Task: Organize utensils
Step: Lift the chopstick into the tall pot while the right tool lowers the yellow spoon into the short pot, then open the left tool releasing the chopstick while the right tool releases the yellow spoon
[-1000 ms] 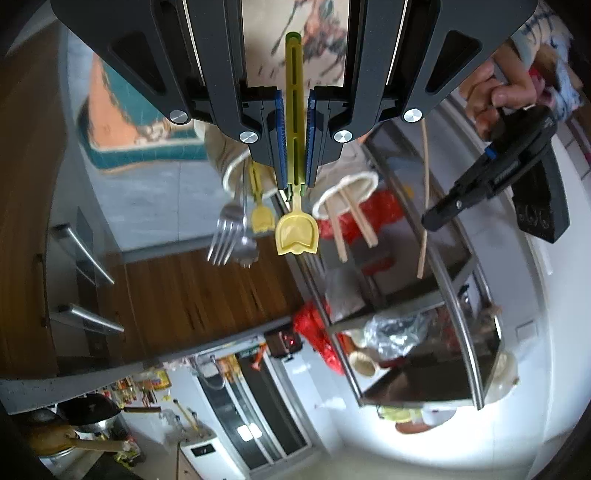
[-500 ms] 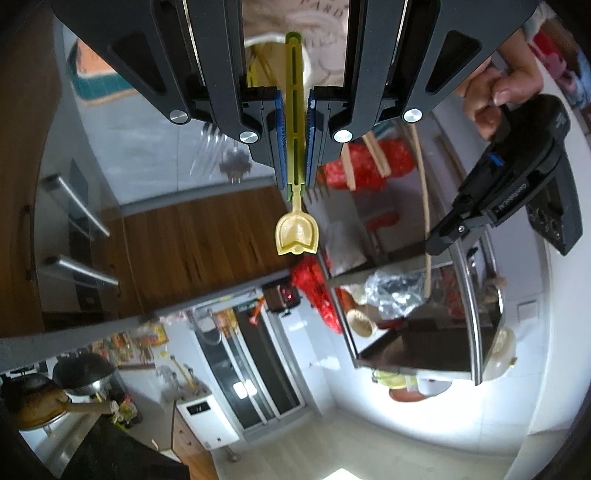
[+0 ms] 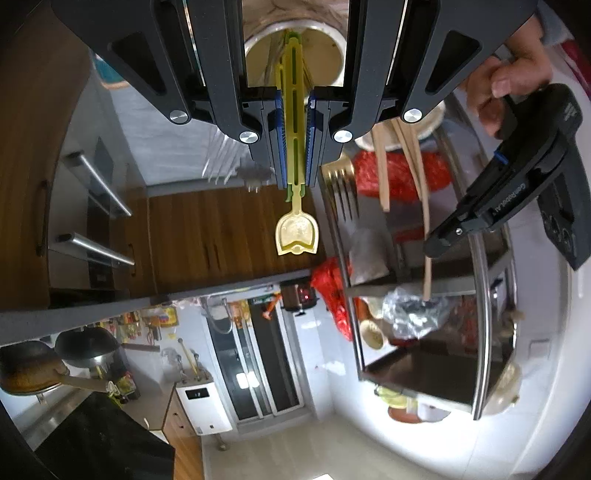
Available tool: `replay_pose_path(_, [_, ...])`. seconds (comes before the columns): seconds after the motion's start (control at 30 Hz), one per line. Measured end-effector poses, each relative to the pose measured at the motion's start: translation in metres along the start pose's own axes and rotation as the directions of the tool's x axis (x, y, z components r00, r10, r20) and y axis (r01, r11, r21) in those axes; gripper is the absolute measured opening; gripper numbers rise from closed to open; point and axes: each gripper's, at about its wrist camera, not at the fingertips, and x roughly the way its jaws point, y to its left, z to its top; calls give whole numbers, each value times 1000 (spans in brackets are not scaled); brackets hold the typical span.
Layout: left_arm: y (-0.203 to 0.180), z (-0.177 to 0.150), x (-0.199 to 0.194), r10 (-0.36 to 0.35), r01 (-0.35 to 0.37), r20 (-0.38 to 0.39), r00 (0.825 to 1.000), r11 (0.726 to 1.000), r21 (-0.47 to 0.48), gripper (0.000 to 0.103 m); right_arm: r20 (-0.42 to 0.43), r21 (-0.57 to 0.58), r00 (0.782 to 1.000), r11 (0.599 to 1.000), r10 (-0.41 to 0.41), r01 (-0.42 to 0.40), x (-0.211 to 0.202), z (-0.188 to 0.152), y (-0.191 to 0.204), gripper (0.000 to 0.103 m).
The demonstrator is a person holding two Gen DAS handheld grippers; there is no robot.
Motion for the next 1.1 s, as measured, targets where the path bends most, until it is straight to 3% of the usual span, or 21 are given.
replay_pose_path(0.33, [-4, -22, -13, 40, -33, -114, 993, 997, 68, 6, -68, -3, 997, 999, -34, 34, -5, -24, 1, 10])
replay_pose_path(0.97, [-17, -44, -12, 68, -27, -243, 968, 985, 168, 6, -154, -17, 985, 997, -83, 81, 0, -34, 0, 11])
replay_pose_path(1.03, [-16, -45, -12, 72, -28, -247, 966, 984, 176, 8, -155, -17, 984, 996, -84, 82, -1, -33, 0, 13])
replay_pose_path(1.1, [-16, -46, -13, 79, -32, -253, 964, 982, 185, 21, -155, -20, 984, 996, -91, 89, -1, -33, 0, 18])
